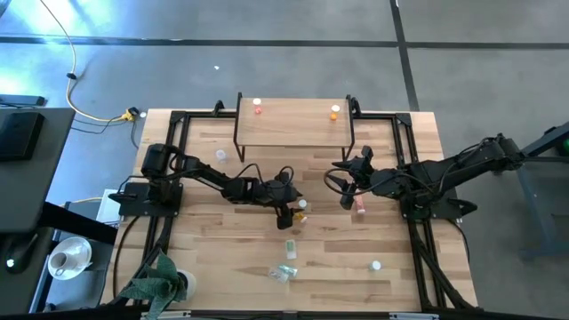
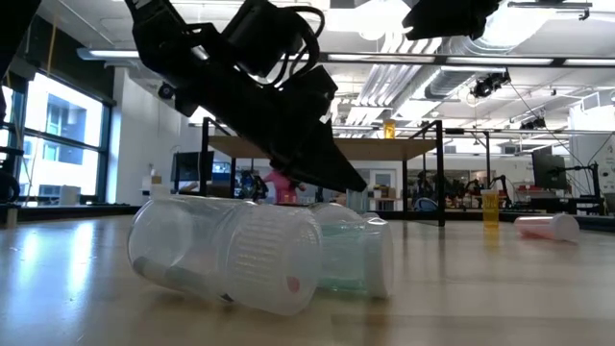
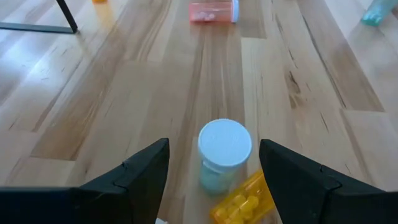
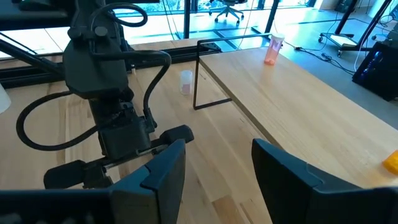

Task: Pick and place medicine bottles onto shelf by color
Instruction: Put the top green pill bottle on the shelf

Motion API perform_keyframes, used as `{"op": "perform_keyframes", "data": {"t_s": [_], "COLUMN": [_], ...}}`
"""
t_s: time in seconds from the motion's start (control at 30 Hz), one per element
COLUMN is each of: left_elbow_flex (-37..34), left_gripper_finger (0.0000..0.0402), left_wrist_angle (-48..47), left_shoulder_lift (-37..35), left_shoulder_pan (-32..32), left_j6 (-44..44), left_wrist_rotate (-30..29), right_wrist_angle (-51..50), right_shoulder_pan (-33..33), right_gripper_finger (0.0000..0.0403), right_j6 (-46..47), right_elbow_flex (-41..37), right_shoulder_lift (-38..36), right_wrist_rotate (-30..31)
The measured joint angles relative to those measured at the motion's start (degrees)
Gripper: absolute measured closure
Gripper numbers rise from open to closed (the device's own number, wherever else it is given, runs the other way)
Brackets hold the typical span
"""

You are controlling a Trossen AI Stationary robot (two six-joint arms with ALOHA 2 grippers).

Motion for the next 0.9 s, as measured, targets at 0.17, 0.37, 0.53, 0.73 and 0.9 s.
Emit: {"op": "perform_keyframes", "data": {"t_s": [0.17,0.37,0.53,0.73,0.9], "left_elbow_flex": [0.00,0.00,0.00,0.00,0.00], "left_gripper_finger": [0.0193,0.0243,0.0274,0.0290,0.0287], "left_wrist_angle": [1.30,1.09,1.12,1.14,1.13], "left_shoulder_lift": [-0.01,-0.01,0.12,0.12,0.08], "left_shoulder_pan": [0.00,0.00,0.00,0.00,0.00], "left_j6": [0.12,0.12,0.14,0.10,0.11], "left_wrist_rotate": [0.51,0.70,0.70,0.80,2.48], "right_wrist_angle": [-0.01,0.01,-0.01,-0.01,-0.01], "right_shoulder_pan": [0.00,0.00,0.00,0.00,0.00], "right_gripper_finger": [0.0226,0.0226,0.0226,0.0226,0.0226], "right_j6": [0.00,0.00,0.00,0.00,0.00], "right_elbow_flex": [0.00,0.00,0.00,0.00,0.00], "right_shoulder_lift": [0.00,0.00,0.00,0.00,0.00], "right_wrist_rotate": [0.01,0.01,0.01,0.01,0.00]}}
